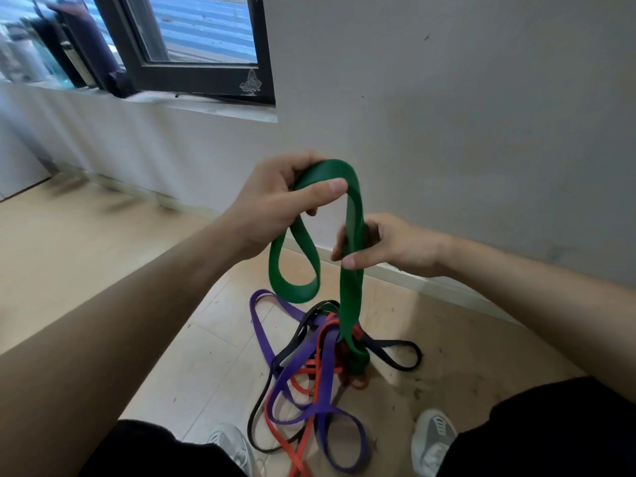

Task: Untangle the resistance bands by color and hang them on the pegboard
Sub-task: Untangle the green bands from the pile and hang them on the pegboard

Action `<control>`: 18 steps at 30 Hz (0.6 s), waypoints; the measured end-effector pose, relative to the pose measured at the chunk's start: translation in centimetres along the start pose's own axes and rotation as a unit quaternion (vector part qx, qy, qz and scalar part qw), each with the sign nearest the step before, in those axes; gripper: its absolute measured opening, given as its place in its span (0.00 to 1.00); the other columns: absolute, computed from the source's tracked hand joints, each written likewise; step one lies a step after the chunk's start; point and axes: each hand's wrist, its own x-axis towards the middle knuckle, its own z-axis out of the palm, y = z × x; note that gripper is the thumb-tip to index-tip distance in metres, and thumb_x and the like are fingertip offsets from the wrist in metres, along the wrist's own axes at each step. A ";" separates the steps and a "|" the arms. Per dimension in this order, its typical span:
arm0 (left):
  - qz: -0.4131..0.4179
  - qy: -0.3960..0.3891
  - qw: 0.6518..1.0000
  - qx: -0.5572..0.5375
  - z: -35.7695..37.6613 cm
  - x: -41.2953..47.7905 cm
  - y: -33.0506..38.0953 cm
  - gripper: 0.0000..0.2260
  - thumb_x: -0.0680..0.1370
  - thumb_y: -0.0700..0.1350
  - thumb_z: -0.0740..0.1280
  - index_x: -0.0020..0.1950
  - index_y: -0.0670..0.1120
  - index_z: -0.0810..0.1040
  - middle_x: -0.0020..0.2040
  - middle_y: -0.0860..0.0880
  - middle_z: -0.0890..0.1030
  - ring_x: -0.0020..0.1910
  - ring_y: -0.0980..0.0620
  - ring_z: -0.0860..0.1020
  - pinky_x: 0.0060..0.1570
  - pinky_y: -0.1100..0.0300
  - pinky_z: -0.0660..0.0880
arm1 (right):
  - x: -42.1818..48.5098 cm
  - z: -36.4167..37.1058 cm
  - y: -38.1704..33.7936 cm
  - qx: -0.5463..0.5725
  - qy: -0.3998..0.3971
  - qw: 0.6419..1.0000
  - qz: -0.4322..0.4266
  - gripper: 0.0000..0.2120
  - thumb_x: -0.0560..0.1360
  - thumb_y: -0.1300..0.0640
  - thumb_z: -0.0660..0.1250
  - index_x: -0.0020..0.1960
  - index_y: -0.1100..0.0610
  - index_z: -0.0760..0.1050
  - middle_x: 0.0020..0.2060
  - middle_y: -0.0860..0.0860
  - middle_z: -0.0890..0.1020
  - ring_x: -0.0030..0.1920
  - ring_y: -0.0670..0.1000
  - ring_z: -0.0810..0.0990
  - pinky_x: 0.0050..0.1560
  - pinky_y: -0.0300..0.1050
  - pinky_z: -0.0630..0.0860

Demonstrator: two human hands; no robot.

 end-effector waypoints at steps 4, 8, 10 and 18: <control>-0.017 0.010 1.000 -0.004 -1.5 -0.8 -0.7 0.05 0.78 0.41 0.70 0.54 0.43 0.82 0.35 0.56 0.76 0.37 0.54 0.74 0.38 0.67 0.73 | 0.7 -0.2 0.3 -0.023 0.006 1.000 0.021 0.10 0.71 0.65 0.76 0.50 0.59 0.78 0.50 0.58 0.85 0.57 0.59 0.83 0.64 0.53 0.77; -0.054 0.040 0.997 0.024 -3.8 -1.4 -2.3 0.05 0.79 0.42 0.70 0.53 0.45 0.82 0.36 0.56 0.77 0.38 0.56 0.75 0.39 0.68 0.73 | 0.1 -1.3 -0.6 -0.040 0.084 0.996 0.011 0.12 0.72 0.64 0.75 0.54 0.60 0.78 0.47 0.58 0.81 0.48 0.53 0.83 0.56 0.47 0.80; -0.084 0.035 0.994 0.053 -4.7 -1.8 -3.5 0.04 0.80 0.40 0.69 0.53 0.46 0.82 0.35 0.58 0.77 0.37 0.59 0.76 0.40 0.69 0.73 | -0.1 -2.0 -1.0 -0.009 0.135 0.991 -0.008 0.12 0.72 0.65 0.76 0.53 0.60 0.78 0.45 0.60 0.82 0.46 0.55 0.83 0.55 0.50 0.79; -0.173 -0.058 0.980 0.074 -4.1 -2.0 -5.7 0.13 0.73 0.50 0.74 0.56 0.46 0.84 0.44 0.44 0.81 0.43 0.51 0.79 0.51 0.54 0.78 | -1.5 -2.6 -3.6 -0.063 0.228 0.964 -0.120 0.11 0.74 0.60 0.75 0.56 0.55 0.82 0.45 0.52 0.84 0.45 0.47 0.81 0.48 0.39 0.78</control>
